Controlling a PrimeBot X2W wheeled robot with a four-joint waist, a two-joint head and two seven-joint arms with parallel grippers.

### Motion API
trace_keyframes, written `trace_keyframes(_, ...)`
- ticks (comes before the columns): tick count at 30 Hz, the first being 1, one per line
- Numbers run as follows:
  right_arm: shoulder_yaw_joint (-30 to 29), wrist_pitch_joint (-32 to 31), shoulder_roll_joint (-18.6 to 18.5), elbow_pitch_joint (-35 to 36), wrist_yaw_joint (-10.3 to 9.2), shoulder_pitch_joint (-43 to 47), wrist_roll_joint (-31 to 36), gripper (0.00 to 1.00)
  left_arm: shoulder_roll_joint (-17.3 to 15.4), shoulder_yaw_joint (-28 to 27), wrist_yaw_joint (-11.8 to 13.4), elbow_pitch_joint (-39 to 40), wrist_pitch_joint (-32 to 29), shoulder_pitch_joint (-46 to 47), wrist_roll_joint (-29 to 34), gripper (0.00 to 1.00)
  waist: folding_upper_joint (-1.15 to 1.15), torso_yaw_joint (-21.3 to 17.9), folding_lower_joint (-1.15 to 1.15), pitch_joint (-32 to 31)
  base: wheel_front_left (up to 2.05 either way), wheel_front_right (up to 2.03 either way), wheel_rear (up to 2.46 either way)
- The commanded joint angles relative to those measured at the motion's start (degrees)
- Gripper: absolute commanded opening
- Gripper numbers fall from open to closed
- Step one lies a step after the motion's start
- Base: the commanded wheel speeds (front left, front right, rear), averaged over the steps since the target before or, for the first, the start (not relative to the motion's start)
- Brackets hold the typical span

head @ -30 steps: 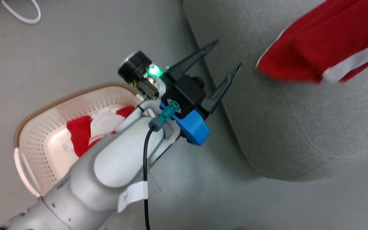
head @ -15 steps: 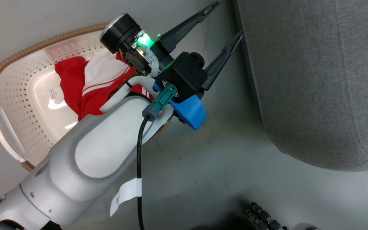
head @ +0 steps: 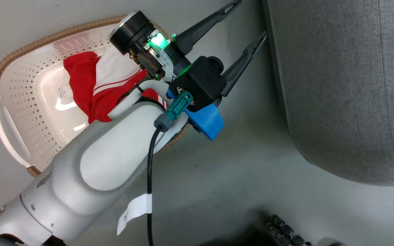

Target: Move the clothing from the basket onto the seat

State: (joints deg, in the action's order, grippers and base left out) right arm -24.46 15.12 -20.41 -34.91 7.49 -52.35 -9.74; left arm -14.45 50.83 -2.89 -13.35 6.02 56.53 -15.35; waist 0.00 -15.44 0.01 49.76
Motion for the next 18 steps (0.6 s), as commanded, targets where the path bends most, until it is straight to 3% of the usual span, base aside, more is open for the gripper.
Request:
trace_keyframes(1,-0.2,0.1,-0.1,0.1,0.01,0.5,-0.3,0.42,-0.3,-0.1,0.3,0.1,0.2,0.3,-0.2,1.00,0.00,-0.1,-0.01,-0.2,0.00,0.00,0.00)
trace_keyframes(2,-0.4,0.1,0.1,0.0,0.01,1.0,-0.2,1.00,-0.4,0.0,0.3,-0.1,0.4,0.0,-0.2,1.00,0.00,-0.1,-0.01,-0.6,0.00,0.00,0.00)
trace_keyframes(13,-2.9,0.1,3.3,9.3,0.01,16.9,1.4,1.00,1.3,-1.1,1.9,-4.2,6.2,-5.0,-3.4,1.00,0.00,-0.2,-0.01,-10.9,0.00,0.00,0.00)
trace_keyframes(18,0.0,0.1,5.4,16.3,0.01,22.6,2.3,1.00,1.4,-2.9,3.1,-6.4,8.4,-8.8,-5.6,1.00,0.00,-0.2,-0.01,-17.6,0.00,0.00,0.00)
